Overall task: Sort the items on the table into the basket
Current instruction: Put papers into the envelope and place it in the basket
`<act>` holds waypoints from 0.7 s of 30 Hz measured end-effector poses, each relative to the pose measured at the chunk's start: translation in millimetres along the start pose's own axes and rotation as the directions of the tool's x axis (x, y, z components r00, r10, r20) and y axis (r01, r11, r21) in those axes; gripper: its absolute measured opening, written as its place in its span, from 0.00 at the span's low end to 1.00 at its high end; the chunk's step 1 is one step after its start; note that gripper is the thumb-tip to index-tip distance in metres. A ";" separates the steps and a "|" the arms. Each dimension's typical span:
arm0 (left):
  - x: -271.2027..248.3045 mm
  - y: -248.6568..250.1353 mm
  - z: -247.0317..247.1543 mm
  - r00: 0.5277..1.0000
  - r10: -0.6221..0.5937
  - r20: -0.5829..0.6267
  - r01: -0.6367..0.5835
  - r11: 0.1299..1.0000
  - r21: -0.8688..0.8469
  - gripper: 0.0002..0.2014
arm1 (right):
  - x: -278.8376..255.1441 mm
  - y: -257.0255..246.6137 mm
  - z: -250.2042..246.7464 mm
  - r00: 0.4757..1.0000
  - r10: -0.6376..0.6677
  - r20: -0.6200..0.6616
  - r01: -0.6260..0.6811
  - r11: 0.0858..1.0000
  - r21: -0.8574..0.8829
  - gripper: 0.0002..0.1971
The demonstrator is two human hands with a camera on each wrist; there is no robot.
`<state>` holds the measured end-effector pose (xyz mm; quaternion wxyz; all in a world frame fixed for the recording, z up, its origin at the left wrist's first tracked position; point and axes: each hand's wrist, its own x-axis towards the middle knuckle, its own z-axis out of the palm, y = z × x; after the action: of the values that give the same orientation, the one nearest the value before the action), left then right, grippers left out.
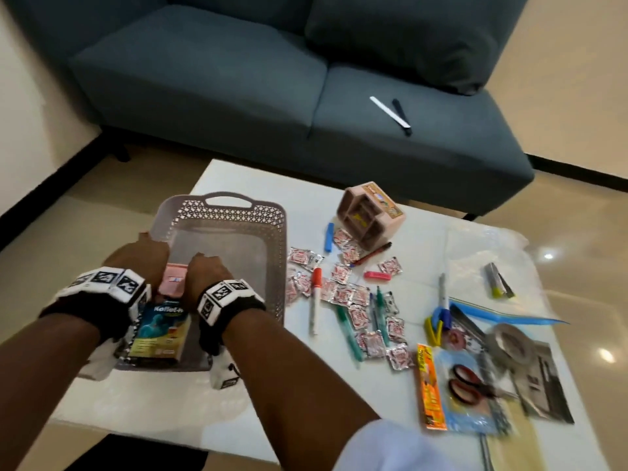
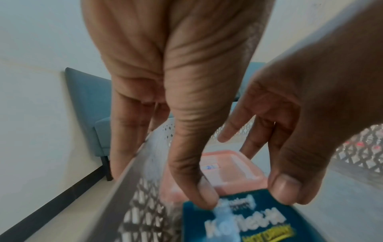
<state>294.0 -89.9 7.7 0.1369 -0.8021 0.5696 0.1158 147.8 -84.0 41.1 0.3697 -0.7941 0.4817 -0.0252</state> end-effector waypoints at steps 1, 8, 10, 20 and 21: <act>-6.3 2.0 -6.9 1.000 0.025 0.014 -0.025 1.000 0.011 0.21 | -5.7 -1.9 -7.3 1.000 0.002 -0.010 -0.002 1.000 -0.003 0.23; -53.7 86.8 -83.7 0.940 0.273 -0.203 -0.270 0.962 0.045 0.30 | -59.3 23.2 -93.7 0.975 -0.045 -0.216 0.036 0.998 -0.048 0.21; -71.9 125.4 -102.2 0.902 0.348 -0.254 -0.355 0.935 0.018 0.37 | -86.5 40.4 -117.3 0.962 0.058 -0.267 -0.052 0.998 0.028 0.28; -176.2 289.1 -41.0 0.851 0.525 0.012 -0.524 0.850 -0.062 0.32 | -196.9 195.3 -112.0 0.838 0.442 -0.318 -0.466 0.885 0.001 0.28; -182.3 298.9 -20.9 0.853 0.519 0.062 -0.514 0.854 -0.083 0.30 | -206.1 210.2 -103.7 0.823 0.491 -0.287 -0.521 0.853 -0.036 0.30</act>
<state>-47.2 -30.2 63.4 0.0989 -0.6183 0.7538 0.1992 -160.3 -36.1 52.9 0.2492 -0.6463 0.7212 -0.0059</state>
